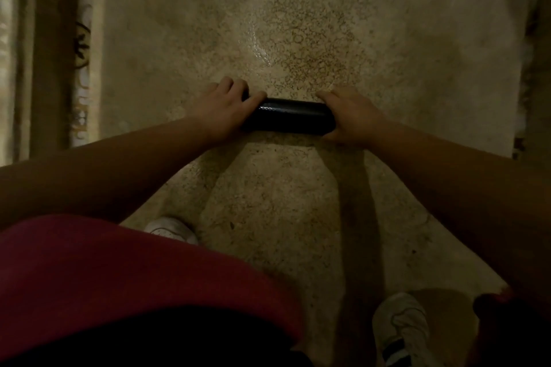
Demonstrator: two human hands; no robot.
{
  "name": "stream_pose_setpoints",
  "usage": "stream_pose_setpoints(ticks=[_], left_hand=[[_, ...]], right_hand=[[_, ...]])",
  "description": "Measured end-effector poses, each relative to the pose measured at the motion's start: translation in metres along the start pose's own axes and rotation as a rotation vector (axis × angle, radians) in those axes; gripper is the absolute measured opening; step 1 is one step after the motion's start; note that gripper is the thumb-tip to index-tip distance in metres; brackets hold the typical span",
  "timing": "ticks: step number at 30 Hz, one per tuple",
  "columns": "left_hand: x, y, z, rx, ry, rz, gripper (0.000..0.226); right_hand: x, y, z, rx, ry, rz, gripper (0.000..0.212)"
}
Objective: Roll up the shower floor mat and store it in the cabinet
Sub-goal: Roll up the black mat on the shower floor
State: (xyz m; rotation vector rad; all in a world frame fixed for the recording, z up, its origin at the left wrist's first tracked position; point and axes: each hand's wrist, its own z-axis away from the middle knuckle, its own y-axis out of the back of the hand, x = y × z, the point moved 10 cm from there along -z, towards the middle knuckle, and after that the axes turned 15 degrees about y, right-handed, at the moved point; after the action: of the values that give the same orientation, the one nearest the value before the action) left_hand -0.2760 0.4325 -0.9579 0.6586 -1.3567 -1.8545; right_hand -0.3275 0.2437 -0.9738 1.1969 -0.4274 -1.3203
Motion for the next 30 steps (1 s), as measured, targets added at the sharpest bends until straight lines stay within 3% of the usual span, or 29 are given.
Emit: stream_pose_setpoints(ticks=[3, 6, 10, 17, 20, 23, 30], left_hand=[[-0.008, -0.002, -0.014, -0.070, 0.009, 0.060, 0.085], [-0.016, 0.001, -0.022, -0.093, 0.002, 0.177, 0.085], [-0.022, 0.000, -0.021, -0.095, 0.005, 0.242, 0.067], [-0.038, 0.002, -0.015, -0.024, 0.029, 0.207, 0.081], [-0.053, -0.003, -0.018, -0.094, 0.125, 0.399, 0.088], [-0.072, -0.010, -0.018, -0.197, 0.252, 0.628, 0.078], [-0.086, -0.008, -0.020, -0.282, 0.258, 0.648, 0.063]], right_hand=[[0.001, -0.004, 0.048, 0.212, -0.097, 0.071, 0.092], [0.015, -0.021, 0.061, 0.198, -0.230, 0.057, 0.112], [0.039, 0.003, 0.029, 0.131, -0.143, 0.190, 0.097], [0.058, 0.003, 0.015, 0.131, -0.159, 0.026, 0.070], [0.069, 0.007, 0.008, 0.045, -0.204, -0.032, 0.070], [0.072, 0.009, 0.003, -0.012, -0.208, -0.176, 0.072], [0.076, 0.021, 0.013, 0.073, -0.176, -0.343, 0.072]])
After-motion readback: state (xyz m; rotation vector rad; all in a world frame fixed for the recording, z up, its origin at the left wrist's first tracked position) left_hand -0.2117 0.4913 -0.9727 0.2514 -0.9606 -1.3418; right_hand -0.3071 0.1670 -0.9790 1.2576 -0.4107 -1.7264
